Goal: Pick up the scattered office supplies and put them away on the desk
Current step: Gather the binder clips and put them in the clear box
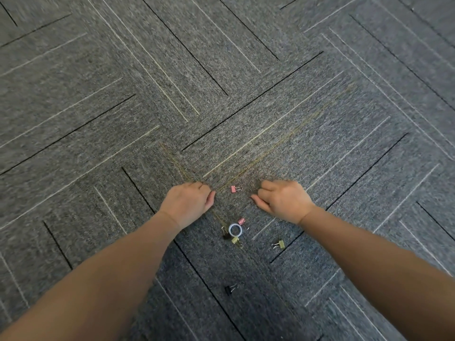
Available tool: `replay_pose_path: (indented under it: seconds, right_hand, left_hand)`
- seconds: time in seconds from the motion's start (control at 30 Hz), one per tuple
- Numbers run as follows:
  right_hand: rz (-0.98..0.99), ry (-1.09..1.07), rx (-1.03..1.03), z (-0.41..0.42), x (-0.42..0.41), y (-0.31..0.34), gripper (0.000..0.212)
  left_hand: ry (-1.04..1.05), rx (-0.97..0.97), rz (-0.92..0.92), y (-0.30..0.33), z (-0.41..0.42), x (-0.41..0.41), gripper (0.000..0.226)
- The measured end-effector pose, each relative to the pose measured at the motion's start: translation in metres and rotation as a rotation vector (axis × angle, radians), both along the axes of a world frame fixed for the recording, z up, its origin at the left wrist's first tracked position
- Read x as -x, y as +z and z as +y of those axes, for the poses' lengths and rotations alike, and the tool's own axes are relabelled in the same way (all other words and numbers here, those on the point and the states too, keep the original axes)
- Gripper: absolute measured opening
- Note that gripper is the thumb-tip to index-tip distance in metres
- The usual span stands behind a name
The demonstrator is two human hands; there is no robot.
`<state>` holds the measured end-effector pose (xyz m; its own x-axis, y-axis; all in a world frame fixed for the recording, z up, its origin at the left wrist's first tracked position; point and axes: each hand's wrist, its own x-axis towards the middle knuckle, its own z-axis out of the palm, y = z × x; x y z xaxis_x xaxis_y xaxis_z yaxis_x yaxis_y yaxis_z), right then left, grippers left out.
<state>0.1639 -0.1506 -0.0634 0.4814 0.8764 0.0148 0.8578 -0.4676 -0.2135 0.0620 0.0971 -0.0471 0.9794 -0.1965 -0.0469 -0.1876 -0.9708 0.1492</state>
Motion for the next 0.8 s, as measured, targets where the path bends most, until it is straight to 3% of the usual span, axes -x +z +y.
replay_pose_path:
  seconds: [0.37, 0.6, 0.8]
  right_hand:
    - [-0.061, -0.081, -0.013, -0.002, -0.021, 0.058, 0.050]
    - [-0.046, -0.054, -0.047, 0.052, -0.006, 0.203, 0.049]
    - [-0.060, 0.072, -0.118, 0.160, 0.042, 0.387, 0.041]
  left_hand:
    - [0.075, 0.017, -0.014, 0.048, 0.015, -0.030, 0.037]
    - [0.258, 0.159, 0.032, 0.175, 0.030, 0.008, 0.037]
    - [0.604, 0.207, -0.048, 0.348, 0.089, 0.079, 0.041]
